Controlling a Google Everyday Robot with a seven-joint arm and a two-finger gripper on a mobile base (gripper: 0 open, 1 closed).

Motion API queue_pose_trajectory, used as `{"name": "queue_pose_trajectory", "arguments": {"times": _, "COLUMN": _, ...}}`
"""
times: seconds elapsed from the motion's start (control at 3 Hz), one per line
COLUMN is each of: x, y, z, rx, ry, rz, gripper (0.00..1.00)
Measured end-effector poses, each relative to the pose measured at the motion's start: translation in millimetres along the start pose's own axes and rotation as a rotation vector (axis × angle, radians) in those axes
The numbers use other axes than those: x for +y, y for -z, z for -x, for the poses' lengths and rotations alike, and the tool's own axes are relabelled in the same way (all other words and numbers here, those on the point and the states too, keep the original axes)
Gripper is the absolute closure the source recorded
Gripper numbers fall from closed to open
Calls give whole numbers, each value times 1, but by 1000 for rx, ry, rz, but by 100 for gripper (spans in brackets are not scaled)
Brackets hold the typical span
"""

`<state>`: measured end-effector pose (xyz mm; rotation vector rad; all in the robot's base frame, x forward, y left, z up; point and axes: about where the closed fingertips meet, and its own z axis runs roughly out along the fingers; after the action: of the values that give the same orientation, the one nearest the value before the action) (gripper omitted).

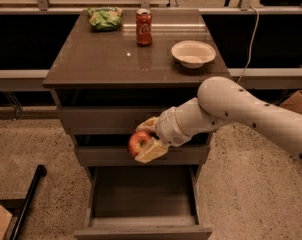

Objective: Pick apple from bottom drawer and place on counter

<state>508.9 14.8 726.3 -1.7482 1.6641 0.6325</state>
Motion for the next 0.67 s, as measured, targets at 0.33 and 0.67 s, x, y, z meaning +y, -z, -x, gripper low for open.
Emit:
{"name": "queue_pose_trajectory", "arguments": {"times": 0.33, "x": -15, "y": 20, "z": 14, "rx": -2, "ry": 7, "rz": -17, "gripper": 100}}
{"name": "queue_pose_trajectory", "arguments": {"times": 0.67, "x": -40, "y": 43, "z": 24, "rx": -51, "ry": 42, "rz": 9, "gripper": 100}}
